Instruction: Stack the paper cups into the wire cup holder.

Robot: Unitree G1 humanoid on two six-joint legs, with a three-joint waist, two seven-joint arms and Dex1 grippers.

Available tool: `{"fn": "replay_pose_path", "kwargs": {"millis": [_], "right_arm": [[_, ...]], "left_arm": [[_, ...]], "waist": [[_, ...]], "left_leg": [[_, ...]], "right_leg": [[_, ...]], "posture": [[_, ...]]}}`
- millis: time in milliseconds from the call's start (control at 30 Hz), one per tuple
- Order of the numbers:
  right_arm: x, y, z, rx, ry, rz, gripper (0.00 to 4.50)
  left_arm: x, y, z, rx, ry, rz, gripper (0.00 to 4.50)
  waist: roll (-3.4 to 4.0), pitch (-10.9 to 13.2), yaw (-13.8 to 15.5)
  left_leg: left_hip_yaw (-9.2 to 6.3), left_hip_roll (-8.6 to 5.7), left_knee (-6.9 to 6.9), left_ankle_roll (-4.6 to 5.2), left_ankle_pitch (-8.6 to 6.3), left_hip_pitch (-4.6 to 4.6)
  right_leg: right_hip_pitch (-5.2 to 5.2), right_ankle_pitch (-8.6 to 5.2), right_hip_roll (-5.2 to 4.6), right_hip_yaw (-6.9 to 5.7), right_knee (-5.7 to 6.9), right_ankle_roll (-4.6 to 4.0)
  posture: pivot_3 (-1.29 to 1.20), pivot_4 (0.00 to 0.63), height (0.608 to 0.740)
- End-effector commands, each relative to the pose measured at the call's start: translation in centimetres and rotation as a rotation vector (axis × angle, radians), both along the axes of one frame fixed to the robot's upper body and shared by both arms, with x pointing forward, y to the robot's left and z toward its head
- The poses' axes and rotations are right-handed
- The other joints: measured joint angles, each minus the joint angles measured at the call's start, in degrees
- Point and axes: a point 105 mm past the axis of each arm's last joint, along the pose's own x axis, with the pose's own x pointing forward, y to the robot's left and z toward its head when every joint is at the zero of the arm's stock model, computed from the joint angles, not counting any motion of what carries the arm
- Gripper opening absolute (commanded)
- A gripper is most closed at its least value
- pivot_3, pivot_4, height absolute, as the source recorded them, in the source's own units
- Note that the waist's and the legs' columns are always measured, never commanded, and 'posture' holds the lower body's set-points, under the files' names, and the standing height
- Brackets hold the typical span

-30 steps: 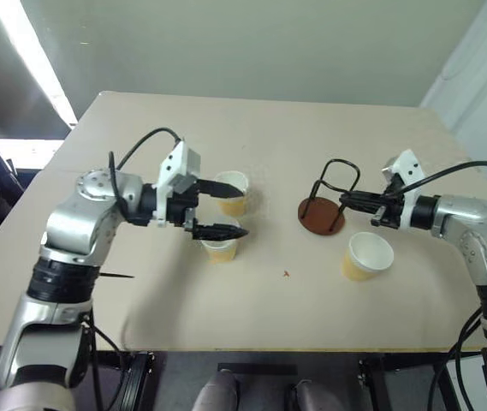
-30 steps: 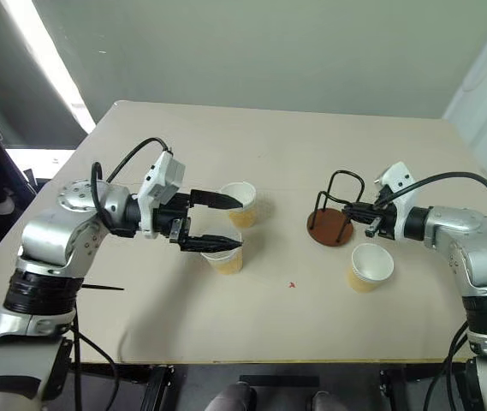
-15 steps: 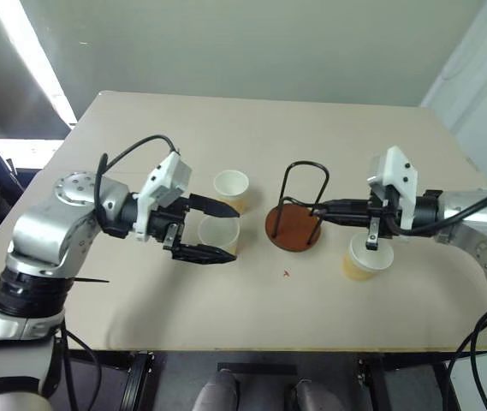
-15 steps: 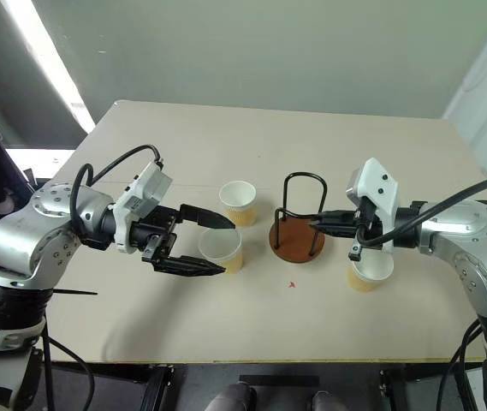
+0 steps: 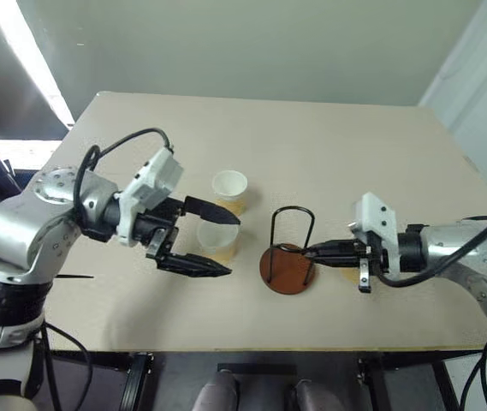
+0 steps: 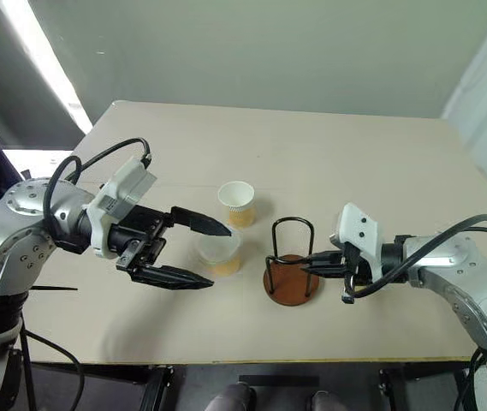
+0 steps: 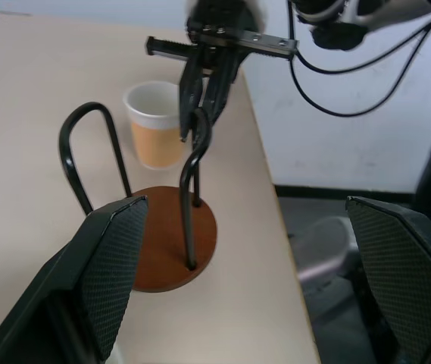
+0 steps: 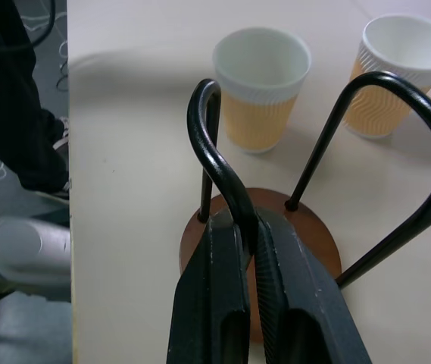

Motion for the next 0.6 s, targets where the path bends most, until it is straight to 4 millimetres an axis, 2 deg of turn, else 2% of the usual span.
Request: {"fn": "replay_pose_path", "kwargs": {"millis": [33, 233, 600], "right_arm": [[-0.4, 0.2, 0.4, -0.012, -0.044, 0.032, 0.04], [-0.1, 0.2, -0.1, -0.033, -0.053, 0.035, 0.04], [0.3, -0.5, -1.4, -0.097, -0.054, 0.037, 0.04]], "left_arm": [[-1.1, 0.4, 0.0, 0.04, -0.017, -0.033, 4.5], [-0.3, 1.5, -2.0, 0.162, -0.075, -0.011, 4.5], [-0.2, 1.1, -1.8, 0.138, -0.08, -0.007, 4.5]], "waist": [[0.0, 0.0, -0.1], [0.0, 0.0, -0.2], [0.0, 0.0, -0.2]], "left_leg": [[0.0, 0.01, -0.01, 0.0, 0.0, 0.01], [-0.01, 0.02, 0.04, 0.01, 0.0, 0.02], [-0.01, 0.03, 0.02, 0.02, -0.01, 0.01]], "right_leg": [[0.0, 0.0, 0.0, 0.0, 0.0, 0.0], [0.01, 0.0, 0.01, 0.01, 0.02, 0.0], [0.0, 0.0, 0.01, -0.01, 0.04, -0.01]], "posture": [[0.0, 0.15, 0.74], [0.0, 0.15, 0.74], [0.0, 0.15, 0.74]]}}
